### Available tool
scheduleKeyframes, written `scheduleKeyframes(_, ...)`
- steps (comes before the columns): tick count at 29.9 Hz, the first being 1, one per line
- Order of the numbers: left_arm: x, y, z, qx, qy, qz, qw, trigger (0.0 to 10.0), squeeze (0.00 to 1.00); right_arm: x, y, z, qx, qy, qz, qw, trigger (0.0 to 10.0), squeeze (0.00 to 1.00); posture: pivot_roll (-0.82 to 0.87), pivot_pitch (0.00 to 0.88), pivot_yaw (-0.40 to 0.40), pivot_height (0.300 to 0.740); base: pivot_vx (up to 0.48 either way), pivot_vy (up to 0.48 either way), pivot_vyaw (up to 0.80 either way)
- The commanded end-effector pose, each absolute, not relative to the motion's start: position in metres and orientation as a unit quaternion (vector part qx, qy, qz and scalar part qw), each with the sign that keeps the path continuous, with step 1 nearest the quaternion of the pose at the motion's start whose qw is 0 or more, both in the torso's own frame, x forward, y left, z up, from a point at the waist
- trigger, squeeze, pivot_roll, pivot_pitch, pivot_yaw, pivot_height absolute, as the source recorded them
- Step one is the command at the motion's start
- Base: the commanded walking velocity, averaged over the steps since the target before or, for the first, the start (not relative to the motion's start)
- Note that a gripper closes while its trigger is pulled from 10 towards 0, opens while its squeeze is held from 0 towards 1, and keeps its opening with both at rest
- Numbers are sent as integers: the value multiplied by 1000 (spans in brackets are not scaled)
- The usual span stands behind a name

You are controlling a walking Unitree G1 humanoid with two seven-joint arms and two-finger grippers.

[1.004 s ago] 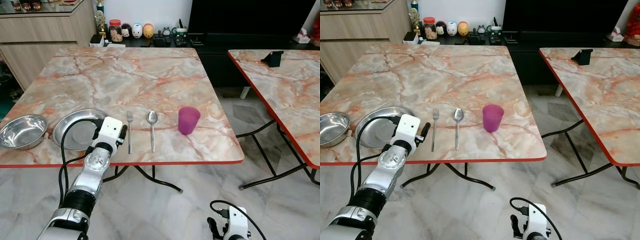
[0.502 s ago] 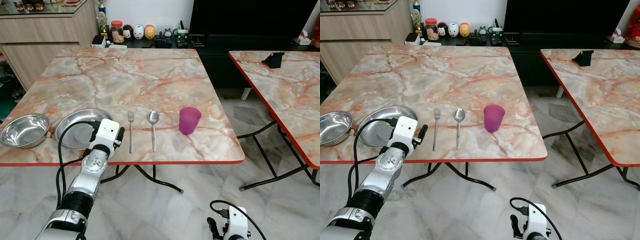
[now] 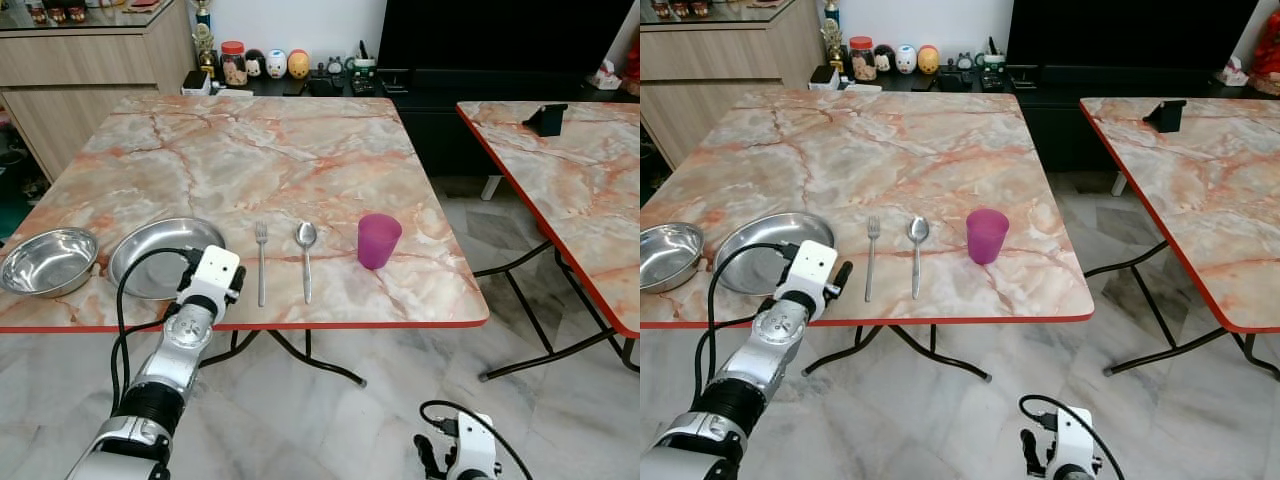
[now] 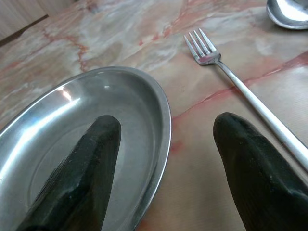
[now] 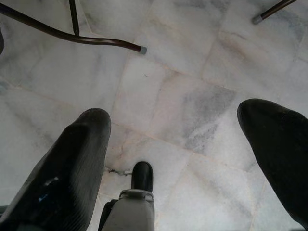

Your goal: Setting the table

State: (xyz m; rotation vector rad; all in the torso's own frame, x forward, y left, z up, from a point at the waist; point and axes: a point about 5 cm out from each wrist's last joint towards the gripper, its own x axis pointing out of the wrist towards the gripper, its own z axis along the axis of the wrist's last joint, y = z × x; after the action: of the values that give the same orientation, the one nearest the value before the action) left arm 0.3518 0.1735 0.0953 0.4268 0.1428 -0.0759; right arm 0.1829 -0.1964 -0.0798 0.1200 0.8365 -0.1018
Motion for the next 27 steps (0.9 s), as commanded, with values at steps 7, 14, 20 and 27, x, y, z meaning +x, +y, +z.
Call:
scheduleKeyframes(7, 357, 172, 99, 222, 74, -33, 972, 10000, 0, 184, -197, -79, 53, 408, -46, 910, 10000, 0, 79, 0, -64, 740, 0, 0, 0)
scheduleKeyframes(14, 357, 172, 97, 226, 87, -22, 970, 10000, 0, 184, -197, -79, 52, 408, -44, 910, 10000, 0, 78, 0, -63, 740, 0, 0, 0)
scheduleKeyframes(20, 358, 172, 94, 203, 97, -17, 974, 10000, 0, 184, -197, -79, 51, 408, -43, 910, 10000, 0, 78, 0, -64, 740, 0, 0, 0)
scheduleKeyframes(27, 358, 173, 91, 211, 111, -16, 971, 10000, 0, 184, -198, -79, 51, 408, -43, 910, 10000, 0, 75, 0, -64, 740, 0, 0, 0)
